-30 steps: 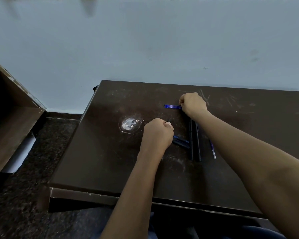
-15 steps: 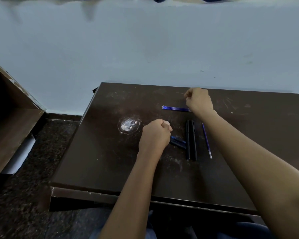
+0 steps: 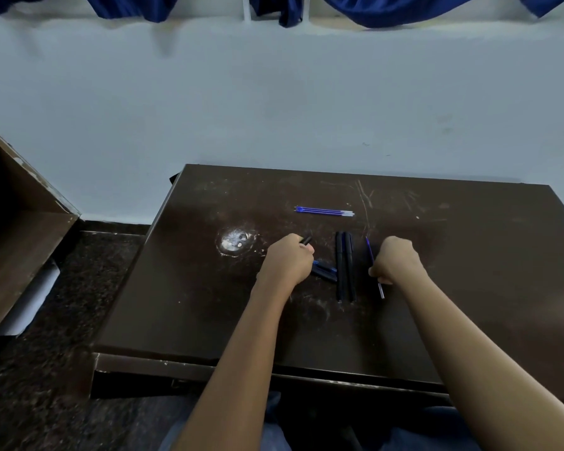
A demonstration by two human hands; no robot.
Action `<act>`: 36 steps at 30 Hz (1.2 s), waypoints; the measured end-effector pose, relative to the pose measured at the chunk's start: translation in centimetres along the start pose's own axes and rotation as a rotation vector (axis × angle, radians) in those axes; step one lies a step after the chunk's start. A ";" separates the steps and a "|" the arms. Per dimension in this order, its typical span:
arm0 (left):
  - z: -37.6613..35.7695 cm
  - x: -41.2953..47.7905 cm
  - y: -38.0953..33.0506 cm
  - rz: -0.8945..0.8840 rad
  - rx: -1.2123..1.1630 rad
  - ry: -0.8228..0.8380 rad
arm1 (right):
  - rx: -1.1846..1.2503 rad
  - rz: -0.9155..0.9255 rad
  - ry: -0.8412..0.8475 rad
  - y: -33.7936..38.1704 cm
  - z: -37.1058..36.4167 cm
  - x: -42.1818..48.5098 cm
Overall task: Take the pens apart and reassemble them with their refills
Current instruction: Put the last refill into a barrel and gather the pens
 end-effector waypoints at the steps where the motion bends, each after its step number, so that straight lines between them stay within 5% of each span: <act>1: 0.0 0.1 0.1 0.005 -0.006 0.004 | 0.033 -0.009 0.002 -0.1 -0.2 -0.1; 6: -0.2 0.4 0.2 -0.028 -0.056 -0.006 | 0.250 0.068 0.043 0.3 1.0 -0.2; 11: -0.1 0.5 0.1 -0.058 -0.071 -0.009 | 1.192 0.297 -0.029 2.6 5.0 -3.5; 13: 0.1 0.6 0.2 -0.070 -0.078 -0.013 | 1.326 0.378 -0.037 3.6 5.9 -5.8; 30: 0.3 0.9 0.1 -0.119 -0.125 -0.021 | 1.101 0.544 -0.044 6.3 4.1 -7.1; 36: 0.5 1.0 0.2 -0.186 -0.171 -0.088 | 0.702 0.604 0.011 6.8 2.2 -6.6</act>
Point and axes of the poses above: each hand's wrist, its own x-axis towards the middle knuckle, its own z-axis out of the back of the hand, y = z × x, the point moved 4 cm from there along x, towards the middle knuckle, and after that the axes turned 9 degrees about -x, right-handed, at the moved point
